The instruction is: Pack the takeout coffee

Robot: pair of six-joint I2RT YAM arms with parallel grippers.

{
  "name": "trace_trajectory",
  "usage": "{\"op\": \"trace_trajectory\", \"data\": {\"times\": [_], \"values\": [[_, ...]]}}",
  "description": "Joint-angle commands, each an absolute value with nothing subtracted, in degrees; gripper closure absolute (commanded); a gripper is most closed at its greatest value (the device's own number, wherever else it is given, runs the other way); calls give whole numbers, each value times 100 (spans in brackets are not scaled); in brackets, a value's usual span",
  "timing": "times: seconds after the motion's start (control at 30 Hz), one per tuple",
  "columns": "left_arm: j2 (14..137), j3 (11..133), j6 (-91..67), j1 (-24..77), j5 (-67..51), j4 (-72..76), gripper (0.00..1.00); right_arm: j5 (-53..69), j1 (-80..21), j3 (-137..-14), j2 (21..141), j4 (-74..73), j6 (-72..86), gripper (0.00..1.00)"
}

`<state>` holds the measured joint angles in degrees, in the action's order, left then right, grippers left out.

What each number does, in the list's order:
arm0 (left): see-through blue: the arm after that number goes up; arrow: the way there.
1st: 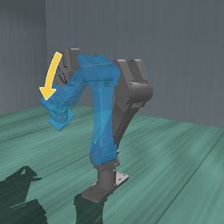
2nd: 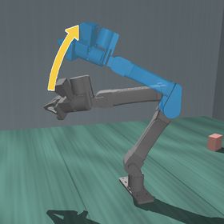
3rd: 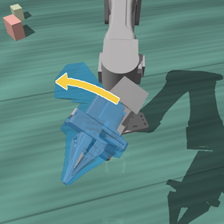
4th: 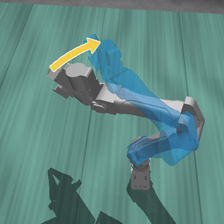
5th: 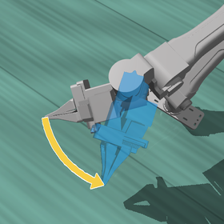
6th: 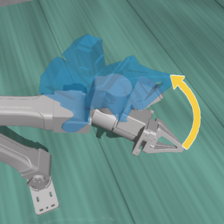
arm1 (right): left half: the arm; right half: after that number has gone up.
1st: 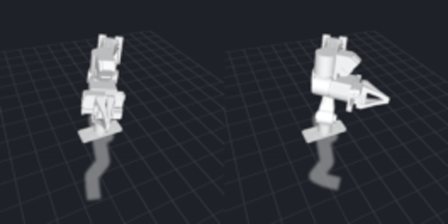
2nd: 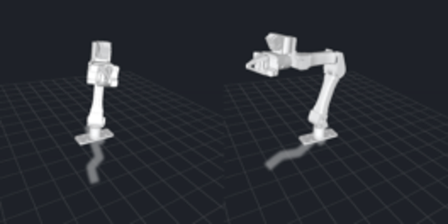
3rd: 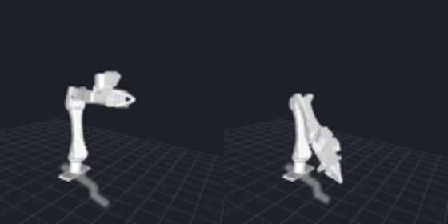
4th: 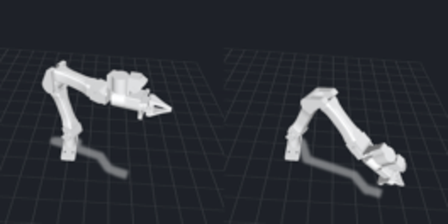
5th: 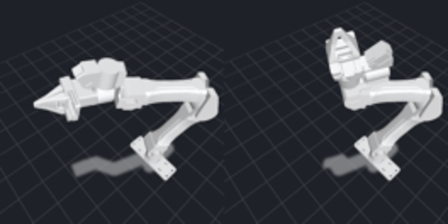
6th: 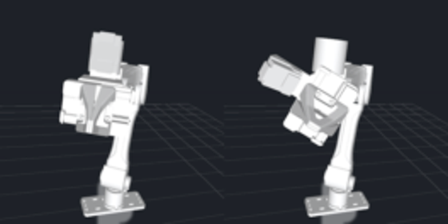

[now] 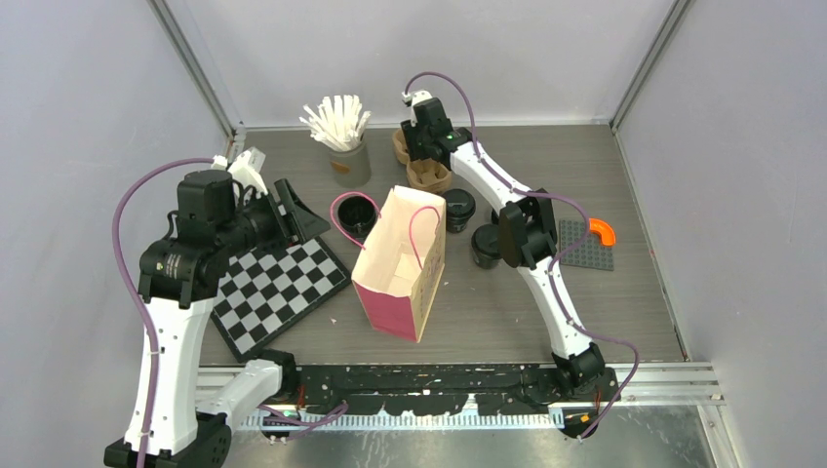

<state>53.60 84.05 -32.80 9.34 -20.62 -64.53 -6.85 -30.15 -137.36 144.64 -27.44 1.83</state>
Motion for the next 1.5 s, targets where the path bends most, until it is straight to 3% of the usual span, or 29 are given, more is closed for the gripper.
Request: {"op": "trace_trajectory", "data": {"times": [0.0, 1.3, 1.47], "values": [[5282, 8429, -3265, 915, -2136, -6293, 41, -757, -3026, -13897, 14139, -2560, 170, 50], [5445, 8394, -3173, 914, -2188, -6233, 41, -870, -3003, -13965, 14500, -2805, 250, 50], [5441, 8411, -3180, 914, -2177, -6240, 41, -861, -3003, -13973, 14482, -2805, 222, 61]]}}
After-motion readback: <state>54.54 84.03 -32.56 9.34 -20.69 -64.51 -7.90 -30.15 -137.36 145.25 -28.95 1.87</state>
